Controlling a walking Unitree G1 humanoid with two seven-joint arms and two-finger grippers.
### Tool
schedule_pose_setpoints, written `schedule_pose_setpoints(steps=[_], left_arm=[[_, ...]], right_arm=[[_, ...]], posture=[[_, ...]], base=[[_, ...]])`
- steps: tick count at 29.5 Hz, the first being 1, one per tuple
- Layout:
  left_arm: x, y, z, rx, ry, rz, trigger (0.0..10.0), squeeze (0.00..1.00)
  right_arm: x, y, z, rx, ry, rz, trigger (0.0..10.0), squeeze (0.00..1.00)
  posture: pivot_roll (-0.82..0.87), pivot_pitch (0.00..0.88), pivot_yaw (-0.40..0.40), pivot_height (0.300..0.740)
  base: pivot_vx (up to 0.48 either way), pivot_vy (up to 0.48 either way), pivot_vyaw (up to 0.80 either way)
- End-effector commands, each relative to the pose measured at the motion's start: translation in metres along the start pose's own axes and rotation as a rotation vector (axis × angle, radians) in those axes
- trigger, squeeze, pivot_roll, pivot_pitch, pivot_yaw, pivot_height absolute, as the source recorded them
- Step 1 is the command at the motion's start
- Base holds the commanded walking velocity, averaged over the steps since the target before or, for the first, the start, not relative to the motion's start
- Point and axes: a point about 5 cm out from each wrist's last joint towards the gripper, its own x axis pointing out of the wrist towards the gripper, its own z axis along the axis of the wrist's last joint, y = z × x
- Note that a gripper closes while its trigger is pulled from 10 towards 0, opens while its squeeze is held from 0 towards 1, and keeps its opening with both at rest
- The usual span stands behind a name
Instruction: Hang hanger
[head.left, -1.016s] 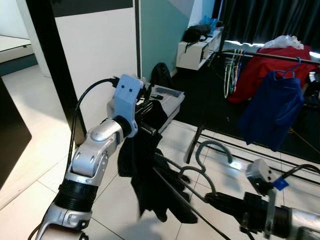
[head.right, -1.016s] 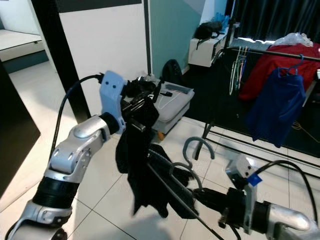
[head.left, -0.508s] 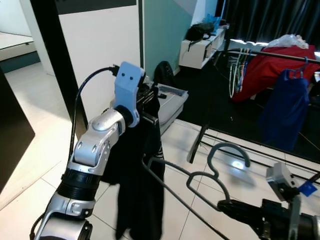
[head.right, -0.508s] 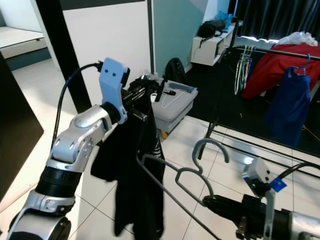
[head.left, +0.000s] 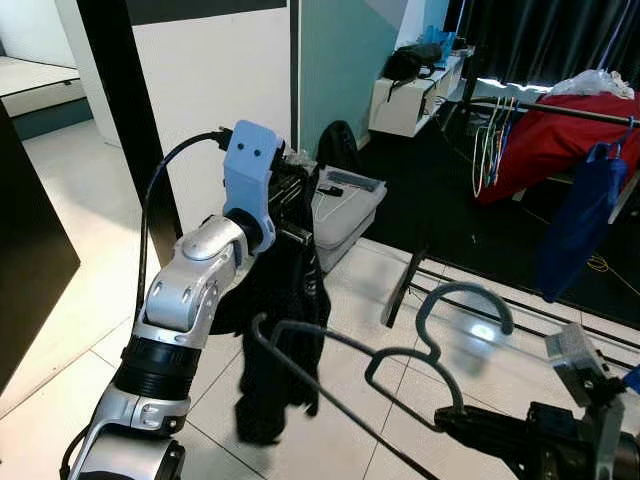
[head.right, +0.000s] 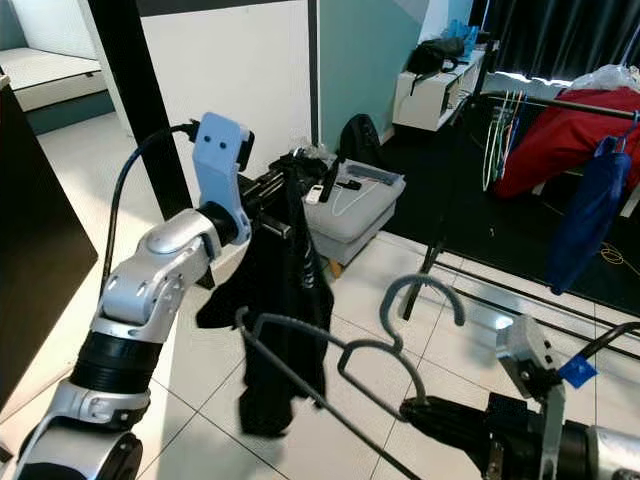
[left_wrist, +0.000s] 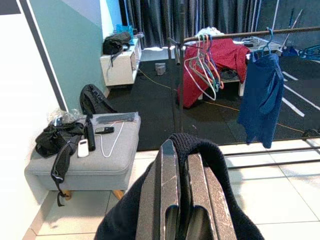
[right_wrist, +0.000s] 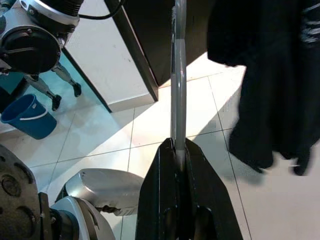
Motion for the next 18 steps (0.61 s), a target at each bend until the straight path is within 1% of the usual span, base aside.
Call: schedule_pose_setpoints(steps=[1,2,4,6,7,8,10,12,15,18], left_arm=[[0.002,0.000,0.011,0.005,-0.031,0.002,10.0,0.00],[0.002,-0.003,0.012,0.000,-0.036,-0.004,10.0,0.00],[0.002,-0.003,0.012,0.000,-0.036,-0.004,10.0,0.00],[0.002,-0.008,0.014,-0.008,-0.041,-0.015,10.0,0.00],[0.002,-0.010,0.014,-0.012,-0.041,-0.019,10.0,0.00],[0.002,-0.010,0.014,-0.012,-0.041,-0.019,10.0,0.00],[0.002,-0.012,0.012,-0.015,-0.038,-0.023,10.0,0.00],[0.002,-0.013,0.012,-0.018,-0.037,-0.023,10.0,0.00],[0.001,-0.014,0.013,-0.024,-0.041,-0.025,10.0,0.00],[0.001,-0.019,0.017,-0.038,-0.053,-0.037,10.0,0.00]], right_arm=[[0.004,-0.001,0.004,-0.032,-0.009,-0.017,10.0,0.00],[0.006,-0.006,0.005,-0.052,-0.016,-0.060,10.0,0.00],[0.006,-0.006,0.005,-0.052,-0.016,-0.060,10.0,0.00],[0.012,-0.016,0.006,-0.085,-0.006,-0.127,10.0,0.00],[0.017,-0.019,0.006,-0.091,-0.004,-0.139,10.0,0.00],[0.017,-0.019,0.006,-0.091,-0.004,-0.139,10.0,0.00],[0.022,-0.020,0.008,-0.101,-0.007,-0.138,10.0,0.00],[0.022,-0.020,0.010,-0.105,-0.011,-0.136,10.0,0.00],[0.020,-0.024,0.012,-0.121,-0.006,-0.165,10.0,0.00],[0.018,-0.029,0.017,-0.139,-0.015,-0.200,10.0,0.00]], posture=[[-0.10,0.000,0.003,0.740],[-0.10,0.000,0.003,0.740],[-0.10,0.000,0.003,0.740],[-0.10,0.000,0.002,0.740],[-0.10,0.000,-0.001,0.740],[-0.10,0.000,-0.001,0.740],[-0.10,0.000,-0.002,0.740],[-0.09,0.000,-0.003,0.740],[-0.09,0.000,-0.003,0.740],[-0.09,0.000,-0.008,0.740]], base=[[0.000,0.000,0.00],[0.000,0.000,0.00],[0.000,0.000,0.00],[0.000,0.000,0.00],[0.000,0.000,0.00],[0.000,0.000,0.00],[0.000,0.000,0.00],[0.000,0.000,0.00],[0.000,0.000,0.00],[0.000,0.000,0.00]])
